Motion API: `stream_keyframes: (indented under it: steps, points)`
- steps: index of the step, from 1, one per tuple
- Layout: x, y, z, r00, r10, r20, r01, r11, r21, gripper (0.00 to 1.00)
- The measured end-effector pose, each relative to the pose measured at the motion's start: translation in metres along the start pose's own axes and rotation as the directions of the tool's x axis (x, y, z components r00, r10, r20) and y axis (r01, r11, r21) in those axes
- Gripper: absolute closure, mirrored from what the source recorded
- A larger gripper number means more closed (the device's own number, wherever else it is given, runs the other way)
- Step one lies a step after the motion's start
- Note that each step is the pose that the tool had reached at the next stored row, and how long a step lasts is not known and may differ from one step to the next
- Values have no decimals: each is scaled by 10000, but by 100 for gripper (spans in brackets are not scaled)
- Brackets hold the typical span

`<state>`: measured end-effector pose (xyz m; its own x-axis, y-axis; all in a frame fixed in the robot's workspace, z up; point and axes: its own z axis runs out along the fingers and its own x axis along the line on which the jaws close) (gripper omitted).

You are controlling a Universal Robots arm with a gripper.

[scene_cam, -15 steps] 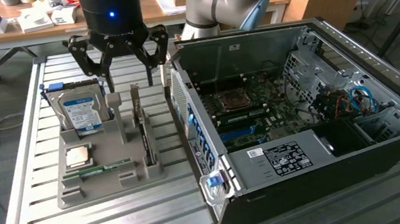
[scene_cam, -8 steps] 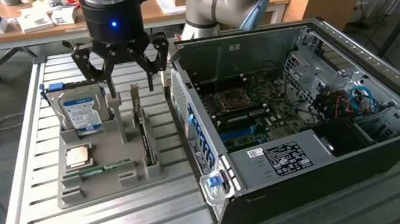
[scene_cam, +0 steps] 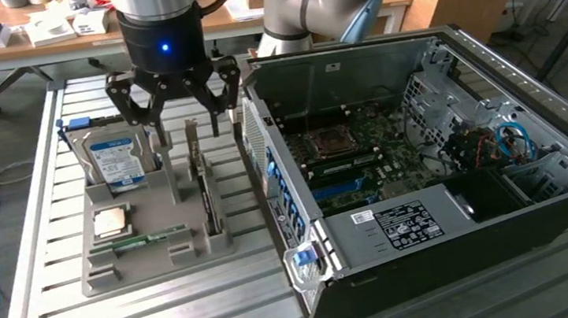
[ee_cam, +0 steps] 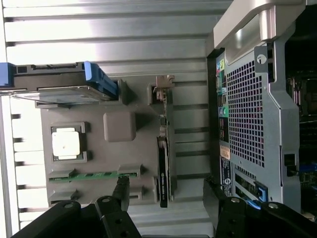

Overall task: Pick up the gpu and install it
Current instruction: 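Pick up the gpu and move the gpu toward the slot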

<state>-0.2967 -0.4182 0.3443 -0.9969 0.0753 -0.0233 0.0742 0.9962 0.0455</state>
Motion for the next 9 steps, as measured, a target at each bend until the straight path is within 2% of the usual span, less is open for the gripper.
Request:
stream_keyframes:
  steps: [9]
  points:
    - [3, -5, 121, 10000, 0, 0, 0, 10000, 0, 30]
